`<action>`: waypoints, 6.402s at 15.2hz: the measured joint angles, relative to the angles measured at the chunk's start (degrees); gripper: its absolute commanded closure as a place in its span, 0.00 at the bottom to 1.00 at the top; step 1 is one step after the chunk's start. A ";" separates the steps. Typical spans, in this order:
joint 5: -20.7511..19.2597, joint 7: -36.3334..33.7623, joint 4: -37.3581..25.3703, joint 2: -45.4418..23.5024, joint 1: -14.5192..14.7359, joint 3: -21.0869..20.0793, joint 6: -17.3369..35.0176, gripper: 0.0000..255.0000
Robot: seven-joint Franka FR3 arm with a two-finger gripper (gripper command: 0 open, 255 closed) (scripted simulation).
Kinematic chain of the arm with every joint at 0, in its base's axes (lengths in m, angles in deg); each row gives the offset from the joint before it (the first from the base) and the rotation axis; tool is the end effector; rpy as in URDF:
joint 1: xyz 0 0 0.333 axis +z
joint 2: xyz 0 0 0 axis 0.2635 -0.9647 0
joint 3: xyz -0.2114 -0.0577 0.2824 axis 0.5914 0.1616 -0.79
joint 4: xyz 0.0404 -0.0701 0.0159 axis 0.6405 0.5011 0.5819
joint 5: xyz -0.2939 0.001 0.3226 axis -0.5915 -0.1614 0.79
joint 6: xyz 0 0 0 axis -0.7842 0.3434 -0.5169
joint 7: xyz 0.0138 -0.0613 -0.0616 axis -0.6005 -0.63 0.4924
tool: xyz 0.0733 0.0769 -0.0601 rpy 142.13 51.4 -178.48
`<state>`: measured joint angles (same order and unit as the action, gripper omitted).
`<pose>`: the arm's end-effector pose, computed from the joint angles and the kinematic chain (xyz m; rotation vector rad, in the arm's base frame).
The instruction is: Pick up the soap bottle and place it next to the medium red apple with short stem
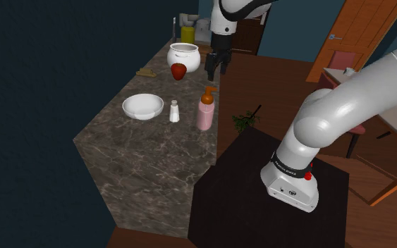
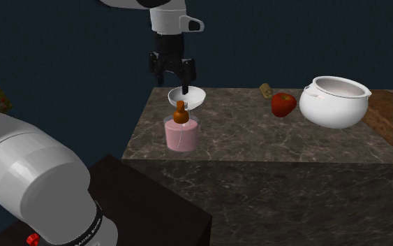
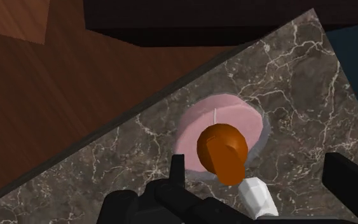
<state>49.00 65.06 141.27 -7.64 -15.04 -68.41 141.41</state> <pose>0.4044 -0.0252 0.4810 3.1404 0.0171 -0.0530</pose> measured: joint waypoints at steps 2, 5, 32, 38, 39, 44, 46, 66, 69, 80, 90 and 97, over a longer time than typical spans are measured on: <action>-0.02 0.04 0.05 -3.91 0.02 0.18 4.24 0.00; 0.13 -0.29 -0.20 -8.33 0.20 0.10 8.78 0.00; 0.11 -0.14 2.79 -11.83 0.15 0.32 15.83 1.00; 0.12 -0.18 0.01 -9.94 0.15 0.21 10.78 1.00; 0.12 -0.24 -0.26 -9.39 0.17 0.16 9.96 1.00; 0.09 -0.08 -3.10 -8.07 0.10 0.18 5.80 1.00; 0.09 -0.05 -4.18 -7.61 0.09 0.18 4.26 1.00; 0.26 0.03 -18.33 -6.01 0.20 -0.13 -11.47 1.00; 0.33 -0.01 -21.08 -6.46 0.26 -0.20 -13.78 1.00; 0.46 0.07 -31.26 -8.20 0.33 -0.30 -22.23 1.00; 0.38 5.70 -41.89 -20.94 -1.40 3.53 -20.08 1.00; 2.17 11.37 -53.85 -34.76 -3.93 6.62 -18.32 1.00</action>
<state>51.17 76.43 87.42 -42.41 -18.97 -61.79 123.10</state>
